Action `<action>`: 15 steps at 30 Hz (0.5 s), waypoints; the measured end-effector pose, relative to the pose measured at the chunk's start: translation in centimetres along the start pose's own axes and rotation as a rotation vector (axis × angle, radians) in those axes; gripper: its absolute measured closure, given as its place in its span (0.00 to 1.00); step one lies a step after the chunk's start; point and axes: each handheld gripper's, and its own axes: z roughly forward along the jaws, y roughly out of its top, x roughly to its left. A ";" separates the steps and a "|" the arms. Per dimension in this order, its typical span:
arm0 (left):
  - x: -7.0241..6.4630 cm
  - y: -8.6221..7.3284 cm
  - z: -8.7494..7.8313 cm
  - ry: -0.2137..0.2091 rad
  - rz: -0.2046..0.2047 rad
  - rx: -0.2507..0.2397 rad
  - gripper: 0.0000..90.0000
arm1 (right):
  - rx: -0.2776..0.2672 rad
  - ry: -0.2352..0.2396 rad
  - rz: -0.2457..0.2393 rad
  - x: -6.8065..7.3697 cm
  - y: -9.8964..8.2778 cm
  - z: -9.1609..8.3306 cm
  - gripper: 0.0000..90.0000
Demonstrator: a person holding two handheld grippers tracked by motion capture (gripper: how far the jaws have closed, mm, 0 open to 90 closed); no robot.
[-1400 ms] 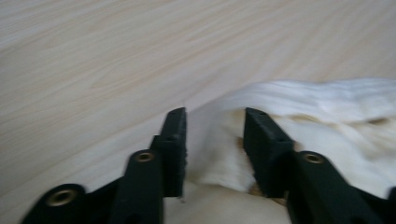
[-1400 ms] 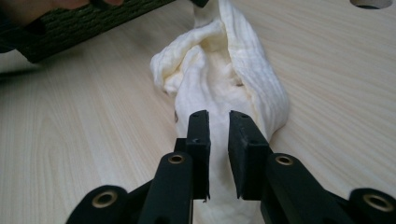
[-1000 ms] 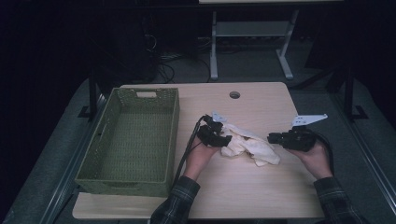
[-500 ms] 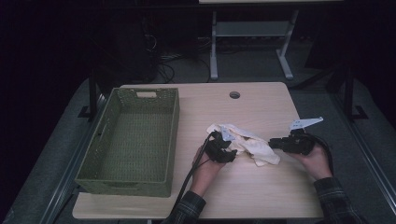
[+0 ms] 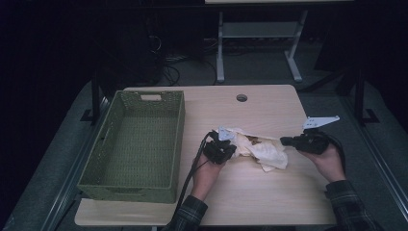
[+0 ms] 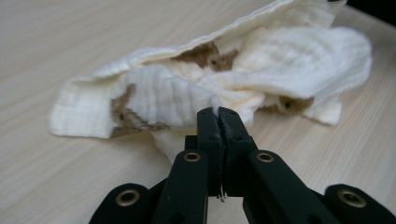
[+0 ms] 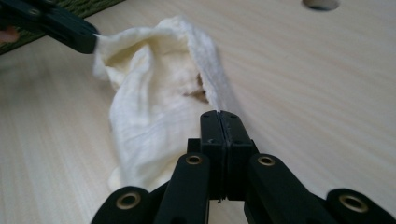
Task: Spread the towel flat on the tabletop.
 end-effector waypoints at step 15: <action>1.9 1.1 -4.3 0.094 -0.049 -0.040 0.98 | 0.024 -0.173 0.019 -5.4 2.6 1.0 0.99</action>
